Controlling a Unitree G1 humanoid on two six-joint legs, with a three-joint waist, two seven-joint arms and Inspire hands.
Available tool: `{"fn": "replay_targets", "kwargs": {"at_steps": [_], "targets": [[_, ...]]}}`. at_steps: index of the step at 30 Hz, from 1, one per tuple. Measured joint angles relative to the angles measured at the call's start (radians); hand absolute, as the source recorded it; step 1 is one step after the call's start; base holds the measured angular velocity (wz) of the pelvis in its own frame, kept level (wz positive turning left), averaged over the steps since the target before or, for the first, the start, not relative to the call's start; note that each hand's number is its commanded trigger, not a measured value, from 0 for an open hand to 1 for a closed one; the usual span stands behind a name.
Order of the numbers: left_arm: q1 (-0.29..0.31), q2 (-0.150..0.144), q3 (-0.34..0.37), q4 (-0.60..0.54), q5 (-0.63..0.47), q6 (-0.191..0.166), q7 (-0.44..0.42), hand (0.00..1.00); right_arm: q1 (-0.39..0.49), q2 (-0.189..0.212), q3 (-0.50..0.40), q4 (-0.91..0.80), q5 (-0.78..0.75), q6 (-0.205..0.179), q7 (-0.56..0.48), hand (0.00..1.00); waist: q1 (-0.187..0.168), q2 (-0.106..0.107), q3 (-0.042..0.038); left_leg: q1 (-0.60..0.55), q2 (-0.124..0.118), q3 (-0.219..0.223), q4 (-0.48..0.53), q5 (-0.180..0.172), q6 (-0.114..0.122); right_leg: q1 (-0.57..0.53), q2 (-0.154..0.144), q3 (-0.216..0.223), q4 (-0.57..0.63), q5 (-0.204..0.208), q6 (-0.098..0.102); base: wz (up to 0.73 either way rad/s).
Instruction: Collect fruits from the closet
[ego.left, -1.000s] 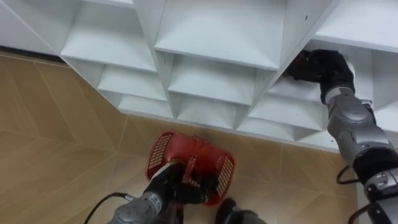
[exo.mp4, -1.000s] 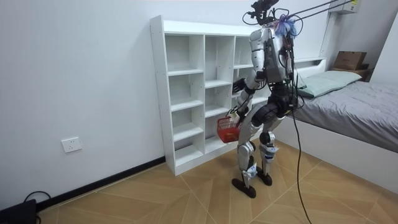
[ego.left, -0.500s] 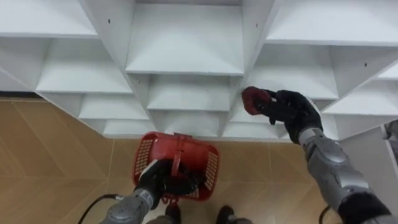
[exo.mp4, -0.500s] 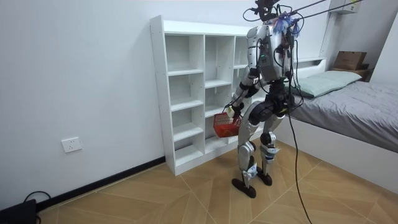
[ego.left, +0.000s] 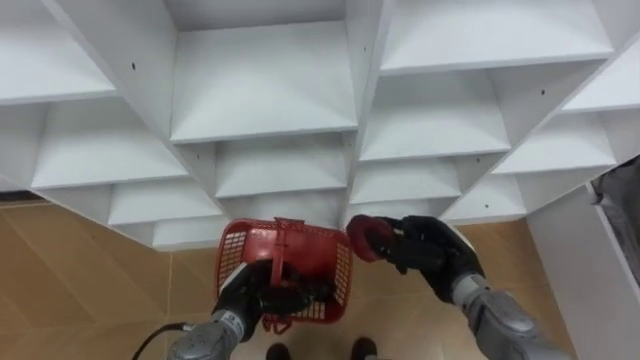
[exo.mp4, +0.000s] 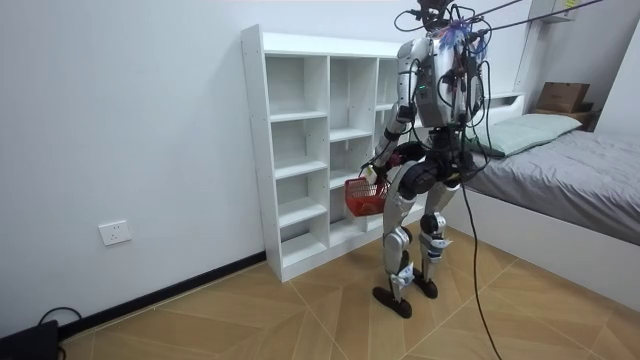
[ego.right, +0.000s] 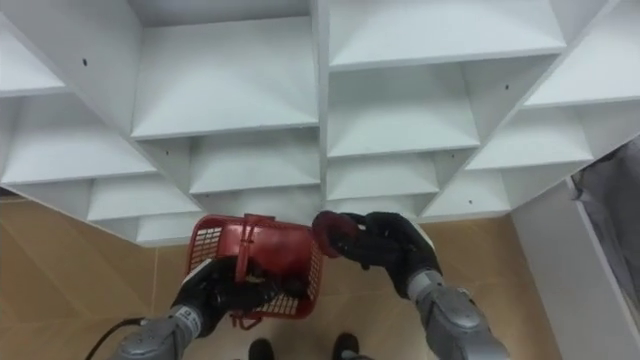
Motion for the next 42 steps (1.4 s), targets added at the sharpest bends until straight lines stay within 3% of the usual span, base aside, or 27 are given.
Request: {"fn": "replay_targets", "kwargs": {"at_steps": [6, 12, 13, 16, 23, 24, 25, 26, 34, 42], "targets": [[0.002, -0.021, -0.002, -0.005, 0.001, -0.014, 0.004, 1.00, 0.051, 0.003, 0.017, -0.050, 0.001, -0.002, 0.014, 1.00, -0.011, 0.016, 0.0009, 0.003, 0.005, 0.002, 0.000, 0.000, 0.000, 0.015, 0.012, -0.001, -0.028, 0.014, 0.000, -0.01], [0.002, -0.038, -0.007, -0.005, 0.008, -0.058, 0.004, 1.00, 0.065, 0.029, 0.018, -0.049, -0.124, -0.016, 0.015, 1.00, -0.016, 0.031, 0.0033, 0.010, 0.005, 0.008, -0.009, 0.000, -0.001, 0.014, 0.013, 0.005, -0.028, 0.014, 0.000, -0.03], [0.002, -0.039, -0.009, -0.005, 0.006, -0.061, 0.006, 1.00, 0.065, 0.033, 0.015, -0.049, -0.139, -0.017, 0.014, 1.00, -0.017, 0.037, 0.0067, 0.011, 0.005, 0.010, -0.010, 0.000, -0.001, 0.014, 0.013, 0.007, -0.028, 0.014, 0.000, -0.05], [0.002, -0.038, -0.012, -0.006, 0.005, -0.061, 0.006, 1.00, 0.066, 0.034, 0.017, -0.048, -0.147, -0.019, 0.014, 1.00, -0.019, 0.044, 0.0113, 0.014, 0.004, 0.016, -0.015, 0.000, -0.001, 0.011, 0.013, 0.012, -0.028, 0.014, 0.000, -0.06], [0.002, -0.034, -0.039, -0.006, 0.004, -0.061, 0.002, 1.00, 0.067, 0.036, 0.027, -0.046, -0.140, -0.019, 0.014, 1.00, -0.021, 0.044, 0.0123, 0.024, 0.000, 0.024, -0.028, 0.000, -0.002, 0.011, 0.013, 0.023, -0.028, 0.012, 0.003, -0.02], [0.002, -0.034, -0.039, -0.006, 0.004, -0.061, 0.001, 1.00, 0.067, 0.036, 0.027, -0.046, -0.140, -0.019, 0.014, 0.78, -0.021, 0.044, 0.0126, 0.024, 0.000, 0.024, -0.028, 0.000, -0.002, 0.011, 0.013, 0.024, -0.028, 0.012, 0.003, 0.00], [0.002, -0.033, -0.040, -0.006, 0.004, -0.061, 0.000, 1.00, 0.068, 0.036, 0.029, -0.046, -0.140, -0.019, 0.013, 0.45, -0.021, 0.043, 0.0133, 0.024, 0.000, 0.024, -0.028, 0.000, -0.002, 0.011, 0.013, 0.024, -0.028, 0.012, 0.003, 0.00], [0.002, -0.031, -0.041, -0.006, 0.004, -0.061, -0.001, 1.00, 0.067, 0.036, 0.033, -0.046, -0.139, -0.019, 0.013, 0.00, -0.021, 0.041, 0.0141, 0.024, 0.000, 0.024, -0.028, 0.000, -0.002, 0.011, 0.013, 0.024, -0.028, 0.012, 0.003, 0.00], [0.010, -0.032, -0.059, -0.006, 0.003, -0.061, -0.001, 1.00, 0.065, 0.037, 0.039, -0.048, -0.121, -0.016, 0.010, 0.00, -0.024, 0.032, 0.0199, 0.015, 0.001, 0.024, -0.027, 0.000, -0.002, 0.003, 0.013, 0.024, -0.027, 0.011, 0.004, 0.00], [0.013, -0.029, -0.089, -0.005, -0.012, -0.058, -0.018, 1.00, 0.065, 0.041, 0.056, -0.047, -0.115, -0.016, 0.004, 0.00, -0.037, 0.031, 0.0193, 0.005, 0.000, 0.024, -0.025, 0.000, -0.002, -0.006, 0.013, 0.025, -0.030, 0.011, 0.004, 0.00]]}}
